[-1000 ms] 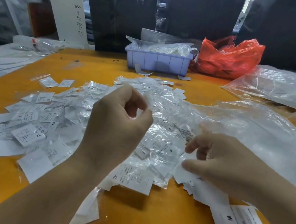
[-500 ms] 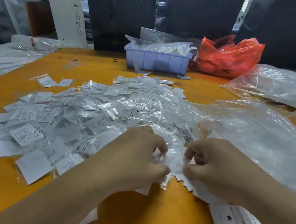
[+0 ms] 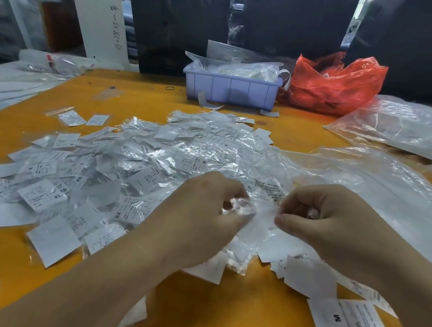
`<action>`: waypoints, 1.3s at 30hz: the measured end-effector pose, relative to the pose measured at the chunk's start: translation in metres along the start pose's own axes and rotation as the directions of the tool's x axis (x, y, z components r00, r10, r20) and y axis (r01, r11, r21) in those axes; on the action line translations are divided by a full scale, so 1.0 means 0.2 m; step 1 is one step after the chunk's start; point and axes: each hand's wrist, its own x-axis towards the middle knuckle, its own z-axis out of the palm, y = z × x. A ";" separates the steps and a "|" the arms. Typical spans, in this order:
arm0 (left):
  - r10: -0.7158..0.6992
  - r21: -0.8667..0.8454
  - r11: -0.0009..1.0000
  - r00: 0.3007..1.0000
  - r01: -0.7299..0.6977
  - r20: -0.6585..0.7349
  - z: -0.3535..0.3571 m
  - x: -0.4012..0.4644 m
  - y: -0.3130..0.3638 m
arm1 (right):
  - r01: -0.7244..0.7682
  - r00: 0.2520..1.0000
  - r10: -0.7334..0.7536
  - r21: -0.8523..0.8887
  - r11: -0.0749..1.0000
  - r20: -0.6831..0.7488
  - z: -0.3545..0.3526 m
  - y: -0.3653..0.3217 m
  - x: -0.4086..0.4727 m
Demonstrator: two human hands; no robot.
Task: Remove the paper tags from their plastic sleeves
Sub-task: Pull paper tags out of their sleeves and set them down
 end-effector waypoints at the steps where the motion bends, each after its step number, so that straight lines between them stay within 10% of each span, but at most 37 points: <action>1: -0.005 -0.021 1.000 1.000 0.005 -0.001 0.00 0.00 0.00 | -0.007 1.000 0.007 -0.014 1.000 0.004 0.00 0.00 0.00; 10: 0.016 -0.358 0.934 0.998 0.009 0.066 0.00 -0.01 0.03 | -0.048 0.998 0.045 -0.057 0.997 -0.054 0.03 0.02 0.02; 26: 0.062 -0.002 0.998 0.988 -0.062 0.139 0.04 -0.04 0.05 | -0.030 0.997 0.026 -0.057 0.998 -0.069 0.03 0.02 0.01; 39: 0.077 -0.119 0.989 0.993 -0.087 -0.087 0.02 -0.02 0.03 | -0.220 0.963 0.223 -0.037 0.975 0.154 -0.07 0.01 0.02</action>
